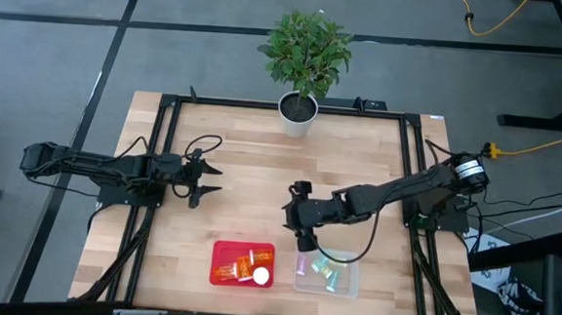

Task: Pick and place medicine bottles into bin by pill shape (circle, oval)
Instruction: Adjust the transparent bin

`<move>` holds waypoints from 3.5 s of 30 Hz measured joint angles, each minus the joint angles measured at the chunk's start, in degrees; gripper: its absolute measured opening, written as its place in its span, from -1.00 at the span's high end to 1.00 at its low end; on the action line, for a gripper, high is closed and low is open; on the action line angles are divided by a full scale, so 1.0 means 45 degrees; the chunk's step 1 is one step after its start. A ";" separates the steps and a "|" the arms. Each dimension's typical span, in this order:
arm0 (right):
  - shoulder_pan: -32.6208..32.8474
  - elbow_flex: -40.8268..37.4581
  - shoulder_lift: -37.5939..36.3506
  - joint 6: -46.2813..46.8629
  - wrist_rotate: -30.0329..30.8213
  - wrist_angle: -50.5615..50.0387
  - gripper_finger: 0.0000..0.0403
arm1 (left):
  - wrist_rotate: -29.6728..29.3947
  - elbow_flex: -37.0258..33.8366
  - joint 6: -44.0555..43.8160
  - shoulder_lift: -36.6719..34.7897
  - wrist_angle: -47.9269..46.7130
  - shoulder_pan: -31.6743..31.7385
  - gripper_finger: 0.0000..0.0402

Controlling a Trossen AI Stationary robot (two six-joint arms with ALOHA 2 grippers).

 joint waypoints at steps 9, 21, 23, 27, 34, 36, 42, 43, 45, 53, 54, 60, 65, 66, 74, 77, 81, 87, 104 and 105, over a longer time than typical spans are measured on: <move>-0.0045 0.0881 -0.0269 -0.0282 -0.1129 -0.0193 -0.12 | 0.0000 -0.0001 0.0001 0.0002 -0.0001 0.0002 -0.13; -0.0351 0.0901 -0.2772 -0.0454 -0.1818 -0.1880 -0.12 | -0.0002 -0.0002 0.0004 -0.0001 -0.0005 0.0001 -0.13; -0.0342 0.0891 -0.2768 -0.0691 -0.2272 -0.2139 -0.12 | 0.0000 0.0002 0.0001 0.0002 -0.0005 0.0003 -0.13; -0.0351 0.0880 -0.2769 -0.0628 -0.2711 -0.2665 -0.12 | -0.0001 -0.0002 0.0005 -0.0003 -0.0005 0.0003 -0.13; -0.0351 0.0847 -0.2812 -0.0215 -0.2781 -0.3184 -0.12 | 0.0000 -0.0002 0.0006 -0.0001 -0.0005 0.0001 -0.13; -0.0351 0.0847 -0.2816 -0.0323 -0.3123 -0.3331 -0.12 | -0.0005 -0.0001 0.0006 0.0002 -0.0005 0.0003 -0.13; -0.0342 0.0843 -0.3184 -0.0473 -0.4374 -0.4642 -0.12 | -0.0001 -0.0001 0.0006 0.0002 -0.0005 -0.0001 -0.13; -0.0342 0.0843 -0.3270 -0.0404 -0.4392 -0.4660 -0.12 | -0.0001 -0.0002 0.0005 -0.0002 -0.0005 0.0001 -0.13; -0.0347 0.0843 -0.3366 -0.0439 -0.4384 -0.4900 -0.12 | -0.0001 -0.0001 0.0006 -0.0002 -0.0005 -0.0001 -0.13; -0.0351 0.0838 -0.3415 -0.0329 -0.4380 -0.6063 -0.12 | -0.0005 0.0000 0.0006 0.0002 -0.0005 0.0003 -0.13; -0.0351 0.0838 -0.3434 -0.0316 -0.4378 -0.6078 -0.12 | -0.0005 0.0000 0.0006 0.0000 -0.0005 -0.0002 -0.13; -0.0342 0.0172 -0.4462 -0.0326 -0.4373 -0.5536 -0.12 | -0.0005 -0.0001 0.0006 0.0001 -0.0010 0.0003 -0.13; -0.0342 -0.2129 -0.6765 -0.0273 -0.4368 -0.3529 -0.12 | -0.0005 0.0000 0.0008 0.0000 -0.0010 0.0003 -0.13; -0.0342 -0.2698 -0.7248 -0.0152 -0.4371 -0.3067 -0.12 | -0.0005 0.0002 0.0006 0.0001 -0.0010 -0.0002 -0.13; -0.0342 -0.7415 -1.0582 0.0853 -0.4363 0.0608 -0.12 | -0.0005 0.0001 0.0006 0.0002 -0.0005 0.0000 -0.13; -0.0342 -0.9000 -1.1488 0.1008 -0.4361 0.2150 -0.12 | -0.0005 -0.0002 0.0006 -0.0003 -0.0005 -0.0002 -0.13; -0.0342 -1.0736 -1.2552 0.1011 -0.4355 0.4052 -0.12 | -0.0003 -0.0002 0.0006 0.0000 -0.0005 0.0001 -0.13; -0.0333 -1.2524 -1.4410 0.1289 -0.3698 0.5290 -0.12 | -0.0005 -0.0002 0.0006 -0.0003 -0.0005 -0.0002 -0.13; -0.0337 -1.5052 -2.0249 0.1312 -0.2338 0.5116 -0.12 | -0.0005 0.0003 0.0006 -0.0003 -0.0009 -0.0002 -0.13; -0.0340 -1.5149 -2.0408 0.1311 -0.2338 0.5113 -0.12 | -0.0005 -0.0002 0.0006 0.0002 -0.0009 0.0003 -0.13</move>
